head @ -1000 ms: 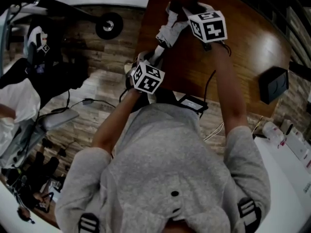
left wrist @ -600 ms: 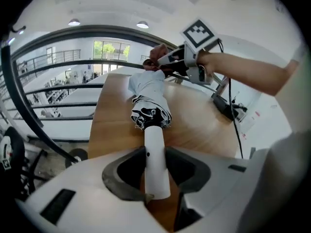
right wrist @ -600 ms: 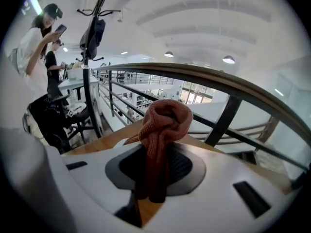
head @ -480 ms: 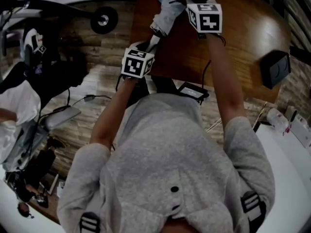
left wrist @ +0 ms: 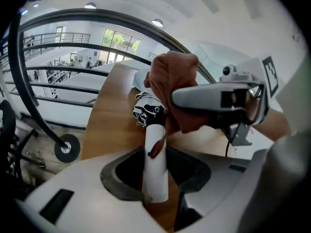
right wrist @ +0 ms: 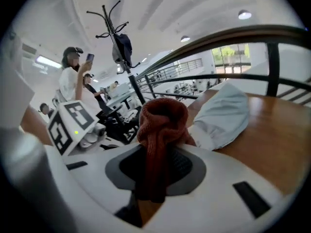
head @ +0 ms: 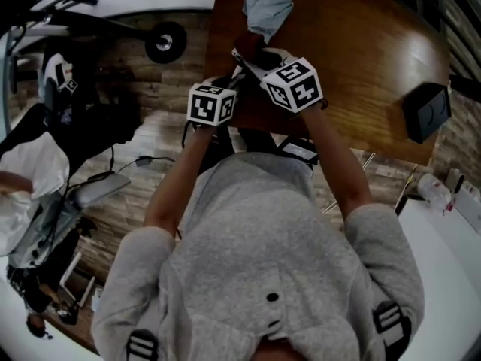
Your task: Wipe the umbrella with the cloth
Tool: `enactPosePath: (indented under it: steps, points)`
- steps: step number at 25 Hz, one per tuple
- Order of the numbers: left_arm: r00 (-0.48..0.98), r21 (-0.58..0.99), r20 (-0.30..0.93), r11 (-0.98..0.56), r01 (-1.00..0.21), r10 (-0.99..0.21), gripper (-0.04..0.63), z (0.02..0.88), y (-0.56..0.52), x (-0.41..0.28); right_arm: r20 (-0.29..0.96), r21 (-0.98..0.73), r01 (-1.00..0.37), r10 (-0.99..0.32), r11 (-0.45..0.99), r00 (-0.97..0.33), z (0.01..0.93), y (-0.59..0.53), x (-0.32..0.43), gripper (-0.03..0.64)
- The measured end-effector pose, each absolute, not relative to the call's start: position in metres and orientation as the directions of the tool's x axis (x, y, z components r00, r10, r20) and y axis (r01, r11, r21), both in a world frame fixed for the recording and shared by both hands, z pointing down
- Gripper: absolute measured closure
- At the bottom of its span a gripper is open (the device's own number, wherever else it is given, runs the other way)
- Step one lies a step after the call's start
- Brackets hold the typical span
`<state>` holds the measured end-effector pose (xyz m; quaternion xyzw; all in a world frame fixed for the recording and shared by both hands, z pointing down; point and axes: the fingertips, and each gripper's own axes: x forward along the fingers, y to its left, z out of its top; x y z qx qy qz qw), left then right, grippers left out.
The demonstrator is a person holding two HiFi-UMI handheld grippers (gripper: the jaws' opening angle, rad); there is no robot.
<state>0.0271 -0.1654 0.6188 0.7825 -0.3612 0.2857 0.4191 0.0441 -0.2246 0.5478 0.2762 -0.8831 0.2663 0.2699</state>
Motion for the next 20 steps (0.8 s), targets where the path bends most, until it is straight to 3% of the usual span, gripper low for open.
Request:
enactPosePath:
  steps: [2, 5, 9, 12, 20]
  points:
    - [0.581, 0.459, 0.748, -0.383, -0.802, -0.320, 0.451, 0.619, -0.165, 0.027, 0.604, -0.390, -0.598, -0.296, 0.700, -0.740, 0.550, -0.214, 0.042, 0.522]
    - [0.573, 0.444, 0.755, -0.394, -0.805, -0.320, 0.445, 0.620, -0.164, 0.027, 0.598, -0.368, -0.691, -0.410, 0.622, -0.688, 0.551, -0.241, 0.079, 0.522]
    - [0.568, 0.437, 0.756, -0.394, -0.808, -0.326, 0.445, 0.620, -0.165, 0.027, 0.636, -0.248, -0.893, -0.632, 0.377, -0.443, 0.554, -0.320, 0.163, 0.522]
    - [0.570, 0.438, 0.755, -0.396, -0.807, -0.325, 0.445, 0.620, -0.164, 0.026, 0.684, -0.133, -0.964, -0.683, 0.229, -0.256, 0.565, -0.358, 0.206, 0.522]
    - [0.580, 0.446, 0.761, -0.416, -0.792, -0.289, 0.445, 0.620, -0.165, 0.034, 0.729, -0.250, -0.895, -0.536, 0.369, -0.425, 0.592, -0.323, 0.146, 0.522]
